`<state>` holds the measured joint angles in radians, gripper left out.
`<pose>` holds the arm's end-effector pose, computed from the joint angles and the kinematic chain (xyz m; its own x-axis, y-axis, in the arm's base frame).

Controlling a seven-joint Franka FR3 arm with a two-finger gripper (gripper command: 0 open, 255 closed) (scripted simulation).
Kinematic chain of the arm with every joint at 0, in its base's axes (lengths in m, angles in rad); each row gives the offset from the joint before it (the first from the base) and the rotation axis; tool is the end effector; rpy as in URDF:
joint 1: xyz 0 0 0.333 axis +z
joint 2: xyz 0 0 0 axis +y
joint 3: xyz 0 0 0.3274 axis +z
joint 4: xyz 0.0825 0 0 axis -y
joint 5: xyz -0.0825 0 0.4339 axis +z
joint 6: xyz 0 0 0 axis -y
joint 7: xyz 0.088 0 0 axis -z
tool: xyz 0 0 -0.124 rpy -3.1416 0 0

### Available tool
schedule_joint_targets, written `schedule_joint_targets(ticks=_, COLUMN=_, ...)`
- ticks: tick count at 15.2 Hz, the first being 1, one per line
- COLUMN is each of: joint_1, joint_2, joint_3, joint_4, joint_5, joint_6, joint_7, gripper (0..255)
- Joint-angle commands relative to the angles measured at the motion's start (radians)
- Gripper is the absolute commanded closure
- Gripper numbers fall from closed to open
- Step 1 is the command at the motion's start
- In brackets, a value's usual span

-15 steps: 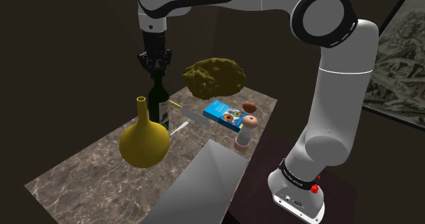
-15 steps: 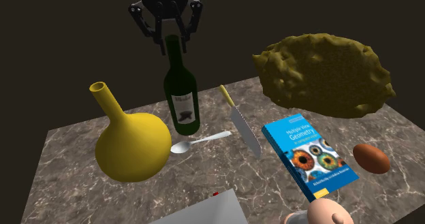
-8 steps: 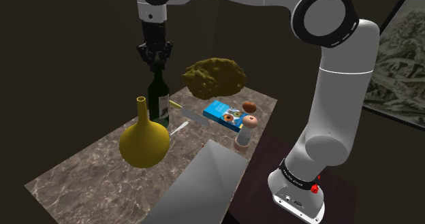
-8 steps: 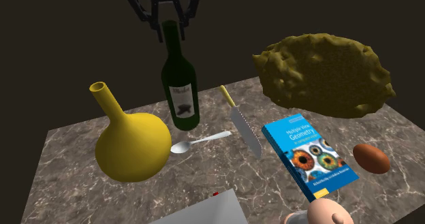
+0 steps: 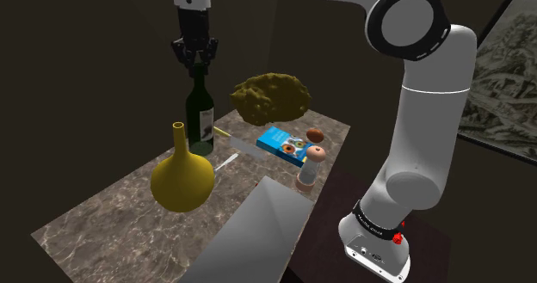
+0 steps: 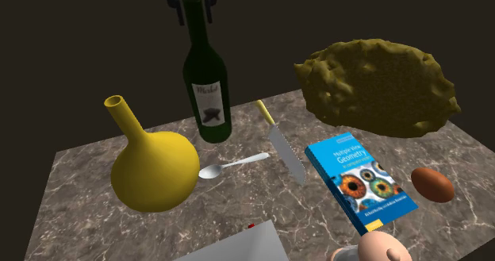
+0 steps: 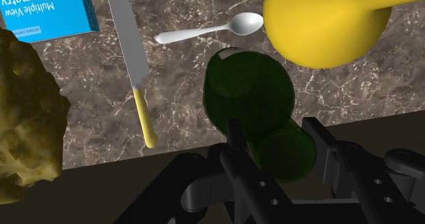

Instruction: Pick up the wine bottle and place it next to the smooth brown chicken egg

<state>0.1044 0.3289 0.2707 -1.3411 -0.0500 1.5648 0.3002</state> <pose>0.6594 0.2243 0.5294 0.9927 0.0671 -0.1002 0.0667 -0.9977 -0.0074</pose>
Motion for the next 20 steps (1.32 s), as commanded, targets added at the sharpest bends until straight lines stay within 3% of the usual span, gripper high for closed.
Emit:
schedule_joint_targets(ticks=1, joint_1=0.002, joint_2=0.005, joint_3=0.001, joint_4=0.035, joint_5=-0.001, joint_6=-0.03, joint_7=0.001, gripper=255)
schedule_joint_targets(ticks=11, joint_1=0.023, joint_2=0.06, joint_3=0.002, joint_4=0.252, joint_5=-0.015, joint_6=-0.193, joint_7=0.008, gripper=255)
schedule_joint_targets(ticks=15, joint_1=-0.058, joint_2=-0.077, joint_3=-0.02, joint_4=0.057, joint_5=0.017, joint_6=-0.132, joint_7=-0.078, gripper=255)
schedule_joint_targets(ticks=20, joint_1=-0.137, joint_2=-0.207, joint_3=-0.062, joint_4=-0.113, joint_5=0.043, joint_6=-0.09, joint_7=-0.192, gripper=255)
